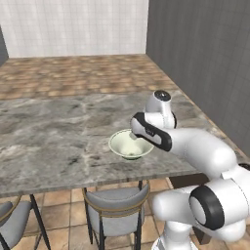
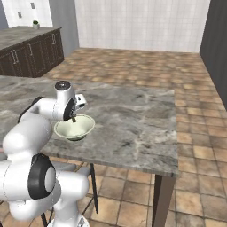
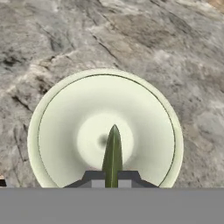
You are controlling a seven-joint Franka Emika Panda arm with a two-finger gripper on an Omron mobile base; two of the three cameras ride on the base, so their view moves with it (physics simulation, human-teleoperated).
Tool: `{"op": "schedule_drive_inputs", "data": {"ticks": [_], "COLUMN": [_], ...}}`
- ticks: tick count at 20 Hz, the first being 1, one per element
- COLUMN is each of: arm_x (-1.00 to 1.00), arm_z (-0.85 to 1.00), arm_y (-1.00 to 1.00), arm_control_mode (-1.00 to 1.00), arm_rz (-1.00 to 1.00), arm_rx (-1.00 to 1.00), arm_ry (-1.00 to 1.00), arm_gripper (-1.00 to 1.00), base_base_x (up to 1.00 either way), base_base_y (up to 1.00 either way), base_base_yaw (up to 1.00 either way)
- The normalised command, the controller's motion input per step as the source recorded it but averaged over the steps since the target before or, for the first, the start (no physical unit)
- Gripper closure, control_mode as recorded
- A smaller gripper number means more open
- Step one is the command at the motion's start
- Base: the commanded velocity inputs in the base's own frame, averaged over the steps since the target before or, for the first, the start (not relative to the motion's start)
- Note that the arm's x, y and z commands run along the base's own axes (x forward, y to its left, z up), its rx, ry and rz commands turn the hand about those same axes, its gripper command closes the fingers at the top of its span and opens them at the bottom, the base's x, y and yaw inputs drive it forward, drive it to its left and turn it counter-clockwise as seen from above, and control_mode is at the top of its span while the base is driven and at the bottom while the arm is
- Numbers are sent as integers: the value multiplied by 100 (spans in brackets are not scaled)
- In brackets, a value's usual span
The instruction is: There is a bowl on the dining counter. Grab a lemon wedge from the fridge and place it in the bowl. Then get the liquor bottle and glass cup from the cabinet and place them next to the bowl.
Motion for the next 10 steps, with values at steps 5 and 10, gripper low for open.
{"op": "schedule_drive_inputs", "data": {"ticks": [5, 10], "arm_x": [0, 15], "arm_z": [-57, -33], "arm_y": [0, 0], "arm_control_mode": [-100, -100], "arm_rz": [-6, -5], "arm_rx": [0, 0], "arm_ry": [5, 1], "arm_gripper": [100, 100], "base_base_x": [0, 0], "base_base_y": [0, 0], "base_base_yaw": [0, 0]}}
